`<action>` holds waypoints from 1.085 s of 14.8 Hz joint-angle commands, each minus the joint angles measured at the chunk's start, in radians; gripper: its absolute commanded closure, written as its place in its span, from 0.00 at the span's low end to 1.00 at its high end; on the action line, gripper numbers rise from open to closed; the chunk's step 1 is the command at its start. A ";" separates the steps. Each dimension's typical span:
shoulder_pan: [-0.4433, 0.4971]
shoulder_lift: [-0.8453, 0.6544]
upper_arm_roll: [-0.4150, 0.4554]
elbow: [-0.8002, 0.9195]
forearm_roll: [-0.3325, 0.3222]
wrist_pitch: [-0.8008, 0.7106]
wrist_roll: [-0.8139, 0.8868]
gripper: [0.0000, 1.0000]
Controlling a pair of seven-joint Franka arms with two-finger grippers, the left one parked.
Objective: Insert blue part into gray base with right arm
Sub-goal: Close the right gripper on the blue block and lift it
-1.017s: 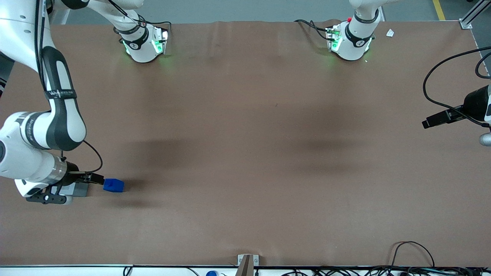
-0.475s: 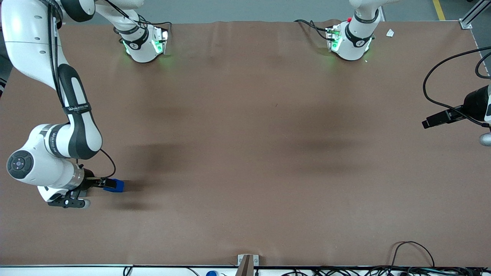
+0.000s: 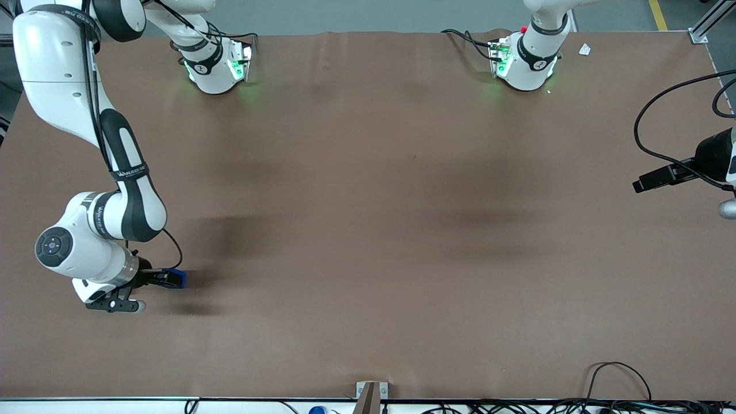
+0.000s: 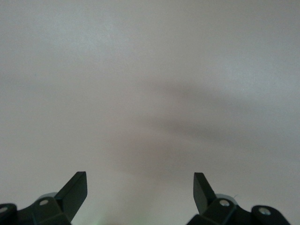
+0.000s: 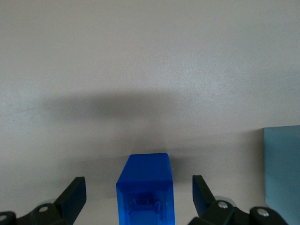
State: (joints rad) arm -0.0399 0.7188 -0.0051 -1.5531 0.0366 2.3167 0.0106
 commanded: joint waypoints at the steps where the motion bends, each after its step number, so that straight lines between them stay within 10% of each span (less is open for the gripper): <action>1: -0.006 -0.010 0.000 -0.019 0.009 0.004 0.005 0.00; 16: -0.008 -0.010 0.000 -0.030 0.009 0.001 -0.001 0.40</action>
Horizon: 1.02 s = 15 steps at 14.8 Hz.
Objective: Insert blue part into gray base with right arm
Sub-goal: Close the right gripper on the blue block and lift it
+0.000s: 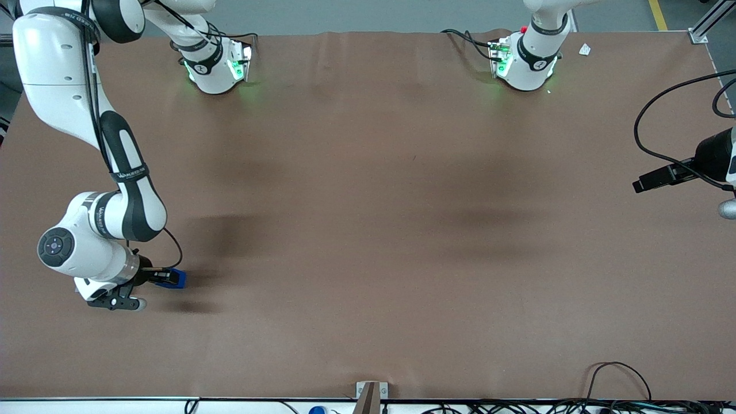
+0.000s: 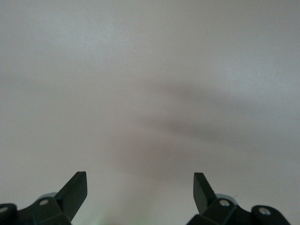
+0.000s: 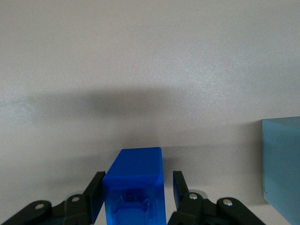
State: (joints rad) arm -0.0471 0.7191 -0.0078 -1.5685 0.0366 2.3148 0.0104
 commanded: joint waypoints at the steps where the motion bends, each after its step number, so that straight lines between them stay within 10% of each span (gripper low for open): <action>1: -0.002 -0.009 0.003 -0.015 0.009 0.003 -0.001 0.44; 6: -0.004 -0.007 0.003 -0.015 0.009 0.009 -0.020 0.63; 10: 0.000 -0.012 0.003 -0.005 0.009 0.005 -0.020 0.99; 15: -0.019 -0.021 0.003 0.086 0.019 -0.110 -0.020 1.00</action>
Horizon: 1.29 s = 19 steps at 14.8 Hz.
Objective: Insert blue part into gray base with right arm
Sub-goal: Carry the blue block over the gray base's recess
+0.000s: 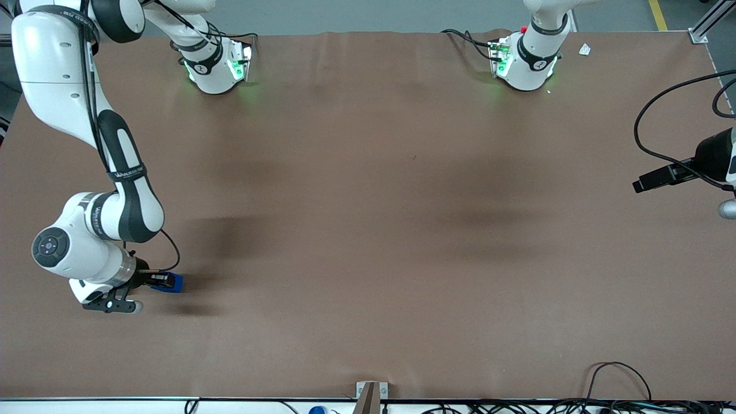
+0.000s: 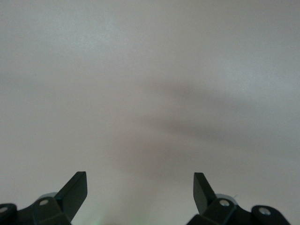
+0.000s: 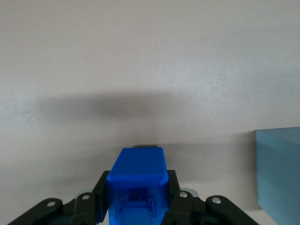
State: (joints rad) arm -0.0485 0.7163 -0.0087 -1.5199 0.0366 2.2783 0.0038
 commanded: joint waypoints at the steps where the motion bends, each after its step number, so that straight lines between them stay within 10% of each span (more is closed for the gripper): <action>1: -0.028 -0.023 0.004 0.061 0.019 -0.127 -0.015 1.00; 19: -0.226 -0.040 0.001 0.185 -0.004 -0.327 -0.263 1.00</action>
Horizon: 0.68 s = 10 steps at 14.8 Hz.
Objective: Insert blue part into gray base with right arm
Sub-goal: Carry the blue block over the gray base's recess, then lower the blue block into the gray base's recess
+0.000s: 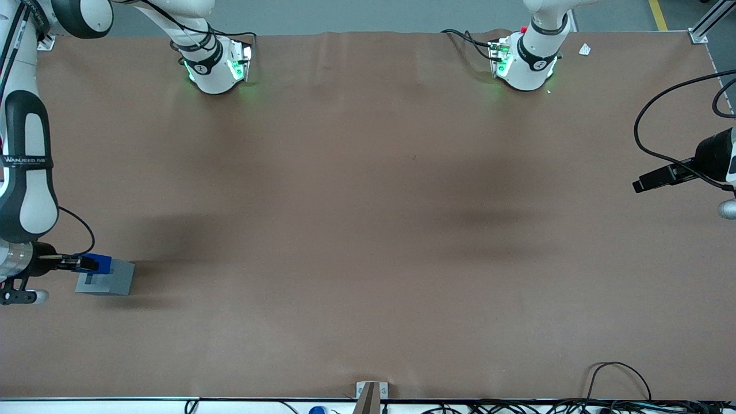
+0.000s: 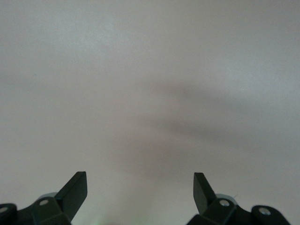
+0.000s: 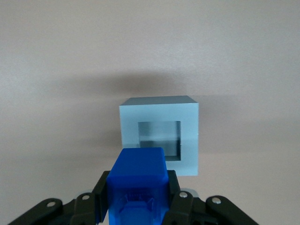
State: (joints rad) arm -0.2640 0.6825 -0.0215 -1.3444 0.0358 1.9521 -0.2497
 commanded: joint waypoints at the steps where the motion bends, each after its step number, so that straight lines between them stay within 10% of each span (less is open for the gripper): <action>1: -0.011 -0.003 0.014 0.020 -0.005 0.004 -0.010 1.00; 10: -0.014 0.040 0.014 0.028 -0.010 0.087 -0.006 1.00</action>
State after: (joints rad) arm -0.2648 0.7082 -0.0205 -1.3309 0.0352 2.0298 -0.2497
